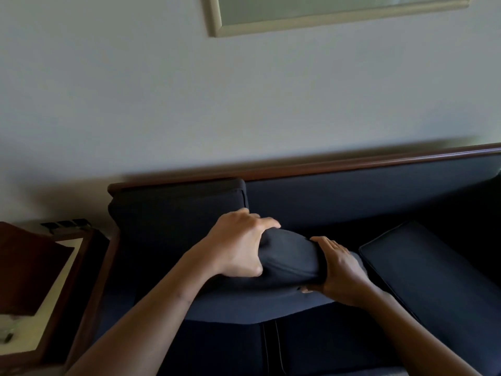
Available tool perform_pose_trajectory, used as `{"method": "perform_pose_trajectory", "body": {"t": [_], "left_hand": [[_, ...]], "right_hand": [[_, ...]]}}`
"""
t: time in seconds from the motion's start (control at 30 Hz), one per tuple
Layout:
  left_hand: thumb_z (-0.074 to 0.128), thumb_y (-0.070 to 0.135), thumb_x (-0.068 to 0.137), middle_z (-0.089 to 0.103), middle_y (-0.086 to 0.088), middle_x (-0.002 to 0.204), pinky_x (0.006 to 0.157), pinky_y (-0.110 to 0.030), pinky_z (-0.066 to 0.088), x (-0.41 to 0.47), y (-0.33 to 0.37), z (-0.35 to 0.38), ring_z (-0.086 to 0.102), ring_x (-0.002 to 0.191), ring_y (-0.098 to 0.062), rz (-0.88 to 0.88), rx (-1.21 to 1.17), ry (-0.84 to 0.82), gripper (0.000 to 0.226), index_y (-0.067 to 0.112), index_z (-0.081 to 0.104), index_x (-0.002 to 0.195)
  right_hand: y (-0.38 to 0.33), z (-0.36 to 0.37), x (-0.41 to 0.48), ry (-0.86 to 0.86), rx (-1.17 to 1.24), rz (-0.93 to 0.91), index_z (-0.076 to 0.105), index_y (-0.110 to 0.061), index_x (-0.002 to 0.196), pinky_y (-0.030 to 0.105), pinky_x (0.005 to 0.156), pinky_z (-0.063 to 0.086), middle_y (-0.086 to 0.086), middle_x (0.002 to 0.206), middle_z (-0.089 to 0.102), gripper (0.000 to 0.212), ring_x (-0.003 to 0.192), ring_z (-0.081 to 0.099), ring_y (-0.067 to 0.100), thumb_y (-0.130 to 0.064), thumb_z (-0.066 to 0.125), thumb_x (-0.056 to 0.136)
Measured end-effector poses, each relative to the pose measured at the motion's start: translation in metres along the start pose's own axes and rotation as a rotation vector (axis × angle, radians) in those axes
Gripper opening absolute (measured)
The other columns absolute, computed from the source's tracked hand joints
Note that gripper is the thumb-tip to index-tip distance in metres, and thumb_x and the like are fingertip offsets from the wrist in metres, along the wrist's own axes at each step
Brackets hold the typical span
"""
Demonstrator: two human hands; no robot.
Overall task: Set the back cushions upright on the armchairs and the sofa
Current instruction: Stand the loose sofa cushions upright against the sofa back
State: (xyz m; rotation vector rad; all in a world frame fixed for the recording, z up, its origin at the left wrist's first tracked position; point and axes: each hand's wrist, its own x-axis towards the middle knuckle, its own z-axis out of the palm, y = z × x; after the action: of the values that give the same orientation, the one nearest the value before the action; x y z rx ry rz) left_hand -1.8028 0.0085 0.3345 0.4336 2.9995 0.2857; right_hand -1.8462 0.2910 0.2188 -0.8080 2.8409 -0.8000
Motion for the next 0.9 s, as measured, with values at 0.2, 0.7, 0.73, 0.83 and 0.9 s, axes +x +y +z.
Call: {"method": "perform_pose_trajectory", "body": {"t": [0.2, 0.7, 0.73, 0.83, 0.9], "left_hand": [[0.085, 0.033, 0.061, 0.052, 0.016, 0.127, 0.113, -0.032, 0.03, 0.026, 0.016, 0.055, 0.044, 0.122, -0.004, -0.071, -0.507, 0.176, 0.11, 0.046, 0.034, 0.158], [0.062, 0.095, 0.068, 0.045, -0.001, 0.156, 0.124, -0.051, 0.028, -0.015, -0.034, 0.199, 0.045, 0.141, -0.026, -0.301, -0.137, -0.05, 0.126, 0.026, 0.02, 0.166], [0.052, 0.099, 0.073, 0.047, -0.004, 0.156, 0.124, -0.054, 0.027, -0.02, -0.036, 0.205, 0.045, 0.142, -0.028, -0.313, -0.104, -0.032, 0.125, 0.022, 0.025, 0.166], [0.03, 0.092, 0.092, 0.056, -0.015, 0.149, 0.12, -0.065, 0.031, -0.036, -0.041, 0.223, 0.052, 0.137, -0.037, -0.301, 0.027, 0.064, 0.107, 0.012, 0.038, 0.163], [0.024, 0.08, 0.102, 0.058, -0.02, 0.145, 0.115, -0.071, 0.032, -0.043, -0.04, 0.231, 0.055, 0.134, -0.043, -0.304, 0.111, 0.114, 0.091, 0.013, 0.046, 0.16]], "right_hand": [[0.035, 0.017, -0.004, -0.117, 0.2, 0.158, 0.041, -0.018, 0.156, 0.038, 0.114, 0.037, 0.001, 0.151, 0.051, 0.126, 0.14, 0.047, 0.026, -0.062, 0.095, 0.051], [0.071, 0.02, 0.0, 0.51, 0.693, 0.597, 0.067, -0.027, 0.125, 0.021, 0.082, 0.05, -0.002, 0.102, 0.074, 0.052, 0.099, 0.068, 0.016, -0.056, 0.06, 0.083], [0.077, 0.025, -0.001, 0.575, 0.668, 0.656, 0.066, -0.027, 0.121, 0.029, 0.081, 0.051, 0.0, 0.096, 0.073, 0.046, 0.093, 0.067, 0.021, -0.052, 0.058, 0.084], [0.096, 0.039, -0.004, 0.661, 0.621, 0.785, 0.056, -0.025, 0.121, 0.04, 0.081, 0.048, 0.009, 0.099, 0.07, 0.033, 0.09, 0.065, 0.032, -0.046, 0.053, 0.094], [0.112, 0.044, -0.007, 0.663, 0.602, 0.866, 0.05, -0.02, 0.124, 0.038, 0.081, 0.044, 0.016, 0.106, 0.069, 0.031, 0.096, 0.064, 0.038, -0.041, 0.05, 0.101]]}}
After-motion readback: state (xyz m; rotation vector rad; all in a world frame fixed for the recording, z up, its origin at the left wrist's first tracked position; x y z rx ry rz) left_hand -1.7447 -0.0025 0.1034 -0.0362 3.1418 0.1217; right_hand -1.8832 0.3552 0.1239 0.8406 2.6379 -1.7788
